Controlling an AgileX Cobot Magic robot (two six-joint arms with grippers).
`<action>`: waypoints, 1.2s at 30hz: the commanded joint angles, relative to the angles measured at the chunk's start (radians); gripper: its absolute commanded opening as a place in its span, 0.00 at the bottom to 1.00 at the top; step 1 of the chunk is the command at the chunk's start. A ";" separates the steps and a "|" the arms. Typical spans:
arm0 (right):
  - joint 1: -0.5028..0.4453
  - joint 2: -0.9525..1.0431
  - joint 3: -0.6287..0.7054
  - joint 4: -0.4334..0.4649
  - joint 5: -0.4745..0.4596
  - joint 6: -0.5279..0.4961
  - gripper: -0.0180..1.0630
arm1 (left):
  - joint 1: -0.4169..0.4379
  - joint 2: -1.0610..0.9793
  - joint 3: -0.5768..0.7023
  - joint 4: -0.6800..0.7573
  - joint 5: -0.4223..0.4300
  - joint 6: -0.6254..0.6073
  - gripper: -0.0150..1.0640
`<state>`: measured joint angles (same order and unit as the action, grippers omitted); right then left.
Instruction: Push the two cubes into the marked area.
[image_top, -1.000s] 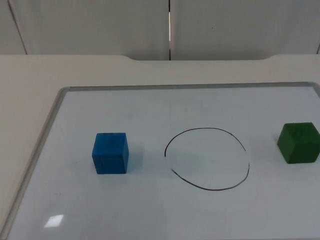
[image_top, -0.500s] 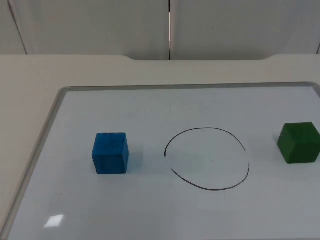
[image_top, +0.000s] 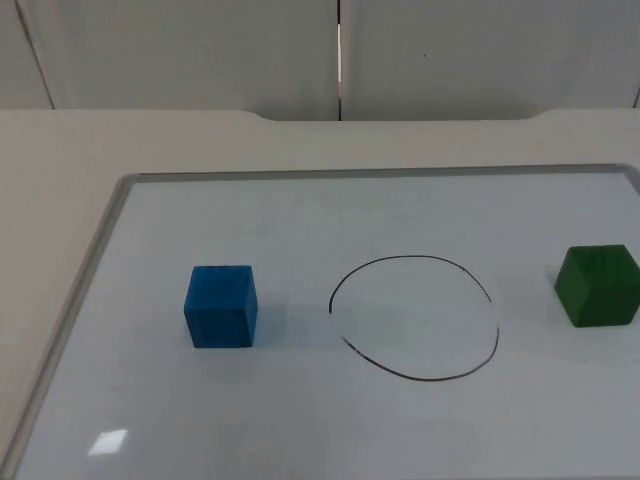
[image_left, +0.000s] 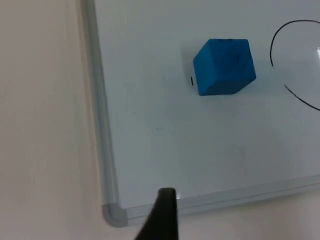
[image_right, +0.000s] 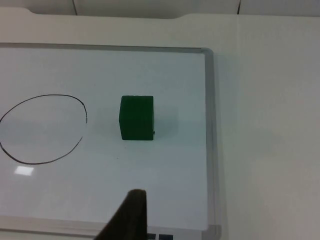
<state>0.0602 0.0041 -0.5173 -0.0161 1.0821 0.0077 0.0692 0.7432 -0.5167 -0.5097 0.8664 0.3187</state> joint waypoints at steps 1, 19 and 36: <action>-0.007 -0.004 0.002 0.001 -0.003 0.003 0.99 | 0.001 0.053 -0.006 -0.048 -0.035 0.027 0.68; -0.007 -0.004 0.002 0.001 -0.003 0.003 0.99 | 0.001 0.449 -0.006 -0.355 -0.096 0.367 0.28; -0.007 -0.004 0.002 0.001 -0.003 0.003 0.99 | 0.001 0.540 -0.008 -0.572 -0.228 0.547 0.01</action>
<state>0.0602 0.0041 -0.5173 -0.0161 1.0821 0.0077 0.0692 1.2544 -0.5192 -0.9954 0.6580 0.7904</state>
